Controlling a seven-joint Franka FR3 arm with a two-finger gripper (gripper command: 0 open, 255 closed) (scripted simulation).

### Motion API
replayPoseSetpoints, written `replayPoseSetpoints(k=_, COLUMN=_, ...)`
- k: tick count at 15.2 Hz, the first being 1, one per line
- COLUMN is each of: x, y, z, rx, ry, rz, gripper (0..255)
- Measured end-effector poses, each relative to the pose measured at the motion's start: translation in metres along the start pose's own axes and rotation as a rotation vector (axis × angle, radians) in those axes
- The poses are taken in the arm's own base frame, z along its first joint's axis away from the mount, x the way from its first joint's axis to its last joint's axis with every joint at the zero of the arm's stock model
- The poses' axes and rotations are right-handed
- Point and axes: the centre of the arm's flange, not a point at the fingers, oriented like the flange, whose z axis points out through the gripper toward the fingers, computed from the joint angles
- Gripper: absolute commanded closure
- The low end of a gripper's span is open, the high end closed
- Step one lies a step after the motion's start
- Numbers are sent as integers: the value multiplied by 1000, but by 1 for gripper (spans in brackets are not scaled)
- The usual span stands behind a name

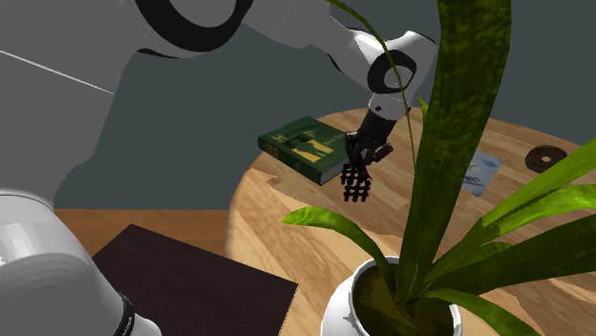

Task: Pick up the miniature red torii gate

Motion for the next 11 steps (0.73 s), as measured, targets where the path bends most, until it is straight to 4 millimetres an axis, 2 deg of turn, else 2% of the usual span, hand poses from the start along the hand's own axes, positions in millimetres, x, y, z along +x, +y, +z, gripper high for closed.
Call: replayPoseSetpoints(k=11, x=0, y=-16, z=-52, rx=0, ry=0, rz=0, gripper=255)
